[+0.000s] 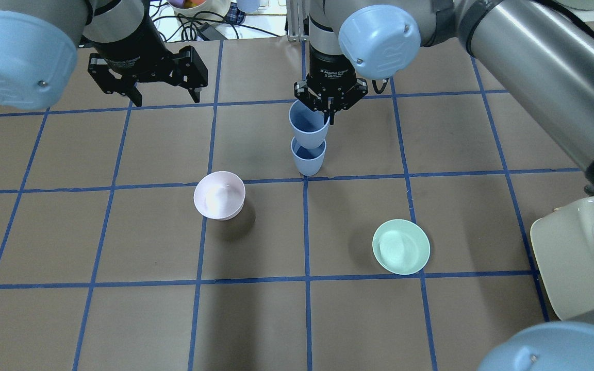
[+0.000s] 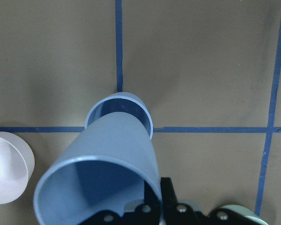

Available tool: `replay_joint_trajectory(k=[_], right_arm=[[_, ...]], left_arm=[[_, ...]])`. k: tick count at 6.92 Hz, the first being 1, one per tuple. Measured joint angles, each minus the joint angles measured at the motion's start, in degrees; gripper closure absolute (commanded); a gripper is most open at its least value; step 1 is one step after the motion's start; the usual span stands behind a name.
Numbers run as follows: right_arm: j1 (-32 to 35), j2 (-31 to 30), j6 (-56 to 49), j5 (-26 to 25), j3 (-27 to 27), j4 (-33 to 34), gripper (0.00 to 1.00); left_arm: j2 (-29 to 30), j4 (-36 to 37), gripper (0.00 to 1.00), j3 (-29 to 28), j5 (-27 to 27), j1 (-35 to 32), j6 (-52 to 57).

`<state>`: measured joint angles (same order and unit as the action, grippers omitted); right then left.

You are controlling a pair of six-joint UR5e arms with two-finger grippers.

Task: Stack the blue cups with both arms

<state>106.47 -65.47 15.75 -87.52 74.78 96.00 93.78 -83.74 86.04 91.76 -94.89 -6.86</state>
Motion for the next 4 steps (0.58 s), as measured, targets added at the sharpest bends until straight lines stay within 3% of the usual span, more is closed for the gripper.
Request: replay_joint_trajectory(k=[2, 4], right_arm=[[0.2, 2.2, 0.3, -0.3, 0.3, 4.6, 1.00], [0.3, 2.8, 0.4, -0.2, 0.7, 5.1, 1.00]], left_arm=[[0.0, 0.1, 0.00, 0.0, 0.0, 0.0, 0.0], [0.0, 0.2, 0.00, 0.0, -0.1, 0.0, 0.0]])
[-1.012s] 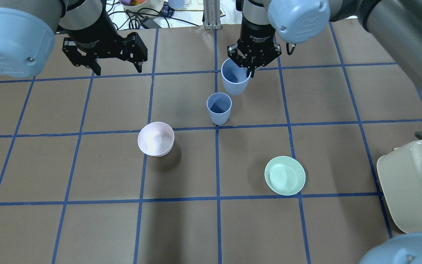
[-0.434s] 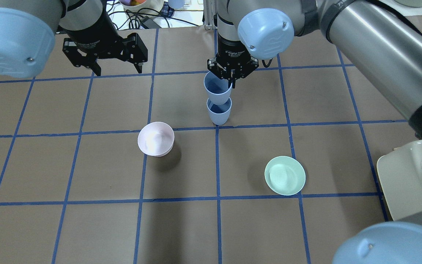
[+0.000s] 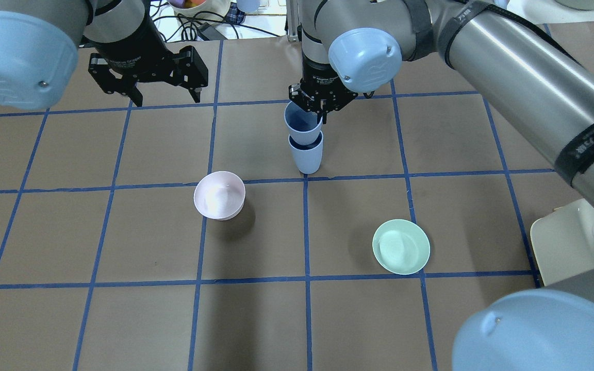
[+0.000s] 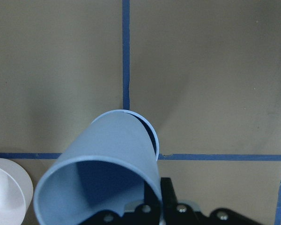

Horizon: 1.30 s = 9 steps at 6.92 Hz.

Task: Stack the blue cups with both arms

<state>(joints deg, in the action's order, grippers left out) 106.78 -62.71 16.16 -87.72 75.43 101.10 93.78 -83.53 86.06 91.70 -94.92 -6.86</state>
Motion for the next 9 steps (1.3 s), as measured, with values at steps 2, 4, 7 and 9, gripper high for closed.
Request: replay_joint_trajectory(k=[2, 4, 7, 9], right_arm=[[0.0, 0.0, -0.1, 0.2, 0.2, -1.8, 1.00], [-0.1, 0.3, -0.4, 0.3, 0.3, -3.0, 0.79], [-0.7, 0.8, -1.6, 0.4, 1.8, -2.4, 0.29], [-4.4, -0.1, -4.7, 0.1, 1.2, -2.6, 0.08]], left_arm=[[0.1, 0.0, 0.00, 0.0, 0.0, 0.0, 0.0], [0.0, 0.0, 0.00, 0.0, 0.1, 0.0, 0.0], [0.0, 0.0, 0.00, 0.0, 0.1, 0.0, 0.0], [-0.1, -0.1, 0.00, 0.0, 0.1, 0.1, 0.0]])
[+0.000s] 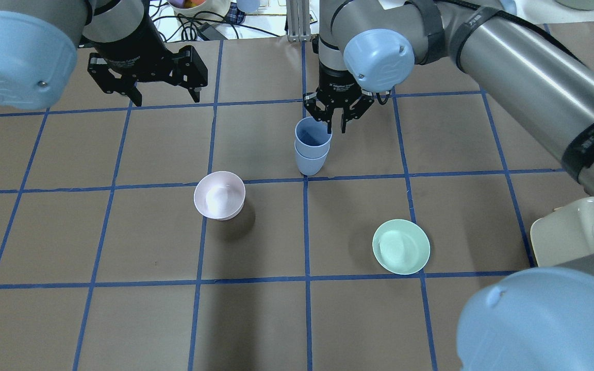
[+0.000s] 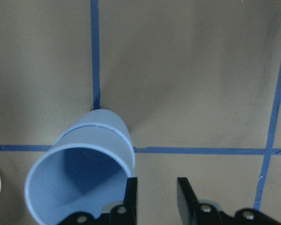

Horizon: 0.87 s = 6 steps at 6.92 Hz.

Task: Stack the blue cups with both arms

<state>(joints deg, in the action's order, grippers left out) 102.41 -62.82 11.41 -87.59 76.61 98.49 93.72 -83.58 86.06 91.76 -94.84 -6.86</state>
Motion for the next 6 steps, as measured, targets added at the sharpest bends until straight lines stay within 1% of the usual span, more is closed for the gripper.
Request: replay_joint_trajectory(k=[1, 3, 5, 6], right_arm=[[-3.4, -1.4, -3.2, -0.4, -0.3, -0.5, 0.00], [-8.6, -6.2, -8.6, -1.9, 0.2, -2.9, 0.00], [-9.8, -11.8, -9.6, -3.0, 0.6, -8.5, 0.00], [-10.0, -14.0, -9.7, -3.3, 0.6, -8.9, 0.00]], left_arm=[[0.0, 0.0, 0.00, 0.0, 0.0, 0.0, 0.0], [0.0, 0.0, 0.00, 0.0, 0.0, 0.0, 0.0], [0.0, 0.0, 0.00, 0.0, 0.0, -0.1, 0.0], [0.0, 0.0, 0.00, 0.0, 0.0, -0.1, 0.0]])
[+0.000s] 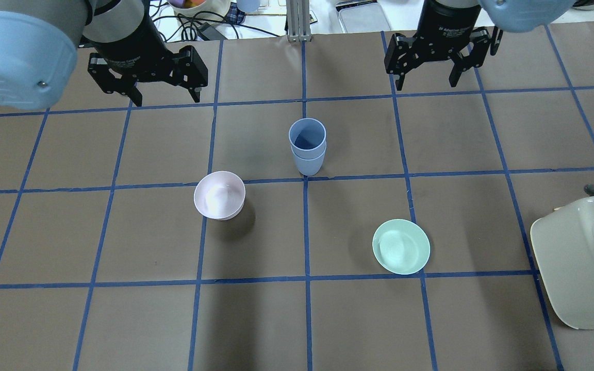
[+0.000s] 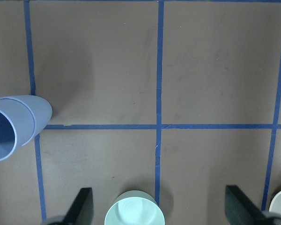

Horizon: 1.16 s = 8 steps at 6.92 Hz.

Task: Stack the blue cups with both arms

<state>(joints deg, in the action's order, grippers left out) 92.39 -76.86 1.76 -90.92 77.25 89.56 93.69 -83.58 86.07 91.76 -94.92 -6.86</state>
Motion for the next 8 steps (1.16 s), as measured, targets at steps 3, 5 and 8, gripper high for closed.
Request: replay_joint_trajectory(k=[3, 5, 8], right_arm=[[-1.1, -2.8, -0.1, -0.3, 0.2, 0.2, 0.00], [-1.4, -3.6, -0.1, 0.3, 0.3, 0.1, 0.00], [-1.4, -4.5, -0.3, 0.4, 0.3, 0.1, 0.00]], left_arm=[[0.0, -0.1, 0.00, 0.0, 0.0, 0.0, 0.0], [0.0, -0.2, 0.00, 0.0, 0.0, 0.0, 0.0], [0.0, -0.3, 0.00, -0.1, 0.0, 0.1, 0.0]])
